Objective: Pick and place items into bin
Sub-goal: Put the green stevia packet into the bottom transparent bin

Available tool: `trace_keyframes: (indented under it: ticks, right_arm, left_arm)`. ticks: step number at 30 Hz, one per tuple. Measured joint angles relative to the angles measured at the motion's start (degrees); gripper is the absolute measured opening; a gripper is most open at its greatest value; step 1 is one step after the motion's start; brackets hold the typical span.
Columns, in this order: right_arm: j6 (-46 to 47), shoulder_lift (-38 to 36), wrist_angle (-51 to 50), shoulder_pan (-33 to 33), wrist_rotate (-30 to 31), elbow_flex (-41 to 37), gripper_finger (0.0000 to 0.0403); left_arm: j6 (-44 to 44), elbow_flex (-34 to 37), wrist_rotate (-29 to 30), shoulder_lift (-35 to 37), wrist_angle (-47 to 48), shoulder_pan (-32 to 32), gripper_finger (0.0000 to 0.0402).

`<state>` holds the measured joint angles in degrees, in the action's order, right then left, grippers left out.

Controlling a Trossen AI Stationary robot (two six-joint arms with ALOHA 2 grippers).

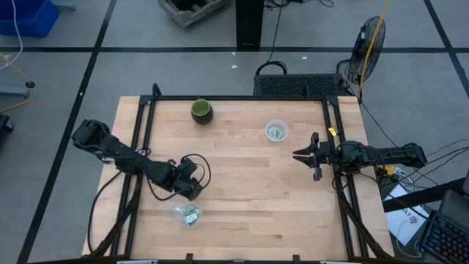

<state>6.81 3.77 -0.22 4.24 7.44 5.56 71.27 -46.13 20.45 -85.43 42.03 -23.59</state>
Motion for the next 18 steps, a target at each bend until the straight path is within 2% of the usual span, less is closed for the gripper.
trace_keyframes:
  ticks: [4,8,18]
  right_arm:
    - [0.0,0.0,0.0,0.0,0.0,0.0,0.0068]
    - [0.0,0.0,0.0,0.0,0.0,0.0,0.0068]
    - [0.0,0.0,0.0,0.0,0.0,0.0,0.0068]
  left_arm:
    - [0.0,0.0,-0.2,-0.2,-0.2,0.3,0.0196]
    - [1.1,0.0,-4.4,-2.4,-0.3,1.4,0.0196]
    - [-1.9,-0.1,-6.2,-7.5,-2.8,3.1,0.0196]
